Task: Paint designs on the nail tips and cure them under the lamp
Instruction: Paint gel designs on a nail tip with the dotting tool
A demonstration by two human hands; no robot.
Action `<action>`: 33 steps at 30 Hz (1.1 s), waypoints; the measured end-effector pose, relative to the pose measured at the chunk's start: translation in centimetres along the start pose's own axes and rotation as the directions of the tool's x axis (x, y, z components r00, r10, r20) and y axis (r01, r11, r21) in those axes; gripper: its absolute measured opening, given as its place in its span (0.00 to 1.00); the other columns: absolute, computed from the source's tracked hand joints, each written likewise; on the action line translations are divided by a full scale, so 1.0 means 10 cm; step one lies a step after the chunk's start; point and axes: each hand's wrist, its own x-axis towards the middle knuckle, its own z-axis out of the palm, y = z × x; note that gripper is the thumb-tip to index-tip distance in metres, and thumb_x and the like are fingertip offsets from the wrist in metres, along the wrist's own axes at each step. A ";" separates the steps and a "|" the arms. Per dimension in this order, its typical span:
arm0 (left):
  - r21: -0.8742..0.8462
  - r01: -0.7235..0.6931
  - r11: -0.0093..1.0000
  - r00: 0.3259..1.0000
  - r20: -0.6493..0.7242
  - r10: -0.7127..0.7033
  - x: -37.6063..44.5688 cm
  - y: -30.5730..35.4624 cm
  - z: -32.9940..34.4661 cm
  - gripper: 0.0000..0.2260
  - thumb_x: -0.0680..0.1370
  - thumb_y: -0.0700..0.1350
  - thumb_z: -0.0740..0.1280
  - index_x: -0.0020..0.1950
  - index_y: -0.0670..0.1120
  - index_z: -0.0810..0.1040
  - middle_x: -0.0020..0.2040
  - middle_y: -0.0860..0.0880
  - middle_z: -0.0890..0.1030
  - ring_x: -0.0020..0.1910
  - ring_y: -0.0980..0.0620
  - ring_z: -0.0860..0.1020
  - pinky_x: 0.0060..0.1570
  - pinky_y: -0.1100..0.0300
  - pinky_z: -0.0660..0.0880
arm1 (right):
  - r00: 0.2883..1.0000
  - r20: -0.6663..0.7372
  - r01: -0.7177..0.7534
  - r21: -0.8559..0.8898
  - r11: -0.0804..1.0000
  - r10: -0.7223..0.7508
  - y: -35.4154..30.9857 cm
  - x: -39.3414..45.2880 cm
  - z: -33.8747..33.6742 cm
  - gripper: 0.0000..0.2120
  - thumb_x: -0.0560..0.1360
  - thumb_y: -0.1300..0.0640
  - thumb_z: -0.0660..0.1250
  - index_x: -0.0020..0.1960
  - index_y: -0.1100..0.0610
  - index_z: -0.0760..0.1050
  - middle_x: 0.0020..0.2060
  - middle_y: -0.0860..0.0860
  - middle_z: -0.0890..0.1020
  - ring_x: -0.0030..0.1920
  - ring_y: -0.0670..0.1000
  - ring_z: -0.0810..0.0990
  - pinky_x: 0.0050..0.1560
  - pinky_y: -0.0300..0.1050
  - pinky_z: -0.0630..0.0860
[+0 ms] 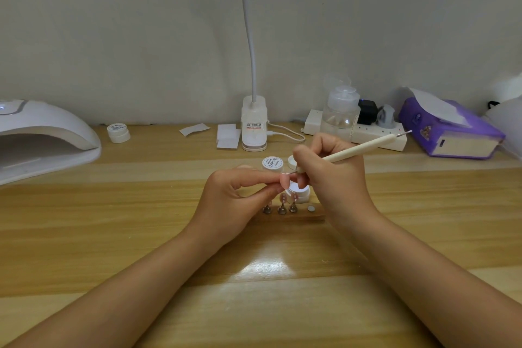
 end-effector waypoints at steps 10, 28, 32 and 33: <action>0.012 -0.022 1.000 1.000 -0.003 0.023 0.01 -0.04 0.00 0.12 0.68 0.41 0.70 0.52 0.43 0.80 0.43 0.48 0.84 0.44 0.50 0.82 0.46 0.48 0.78 | 1.000 0.006 0.005 -0.027 1.000 -0.005 0.00 0.00 0.00 0.22 0.68 0.69 0.64 0.21 0.51 0.66 0.16 0.46 0.70 0.21 0.45 0.74 0.25 0.34 0.72; -0.006 -0.036 0.999 0.999 0.004 0.036 0.01 -0.06 0.01 0.12 0.68 0.40 0.70 0.52 0.43 0.80 0.43 0.51 0.84 0.44 0.51 0.82 0.46 0.47 0.78 | 1.000 0.004 -0.003 -0.015 1.000 0.003 -0.01 -0.01 0.01 0.21 0.67 0.69 0.64 0.21 0.52 0.66 0.17 0.46 0.70 0.21 0.45 0.75 0.25 0.34 0.73; -0.002 -0.040 0.999 0.999 0.007 0.040 0.01 -0.06 0.01 0.12 0.68 0.41 0.70 0.52 0.43 0.80 0.44 0.52 0.84 0.44 0.52 0.82 0.46 0.47 0.78 | 1.000 0.007 0.001 -0.016 1.000 -0.001 -0.01 -0.01 0.01 0.21 0.67 0.69 0.64 0.21 0.52 0.66 0.17 0.46 0.70 0.21 0.45 0.75 0.25 0.34 0.73; 0.002 -0.043 0.999 0.999 0.007 0.043 0.01 -0.06 0.01 0.12 0.68 0.41 0.70 0.52 0.44 0.80 0.44 0.52 0.84 0.44 0.52 0.82 0.45 0.47 0.78 | 1.000 0.008 0.002 -0.017 1.000 -0.002 0.00 -0.01 0.01 0.21 0.67 0.70 0.64 0.21 0.52 0.66 0.17 0.46 0.70 0.21 0.45 0.75 0.25 0.34 0.73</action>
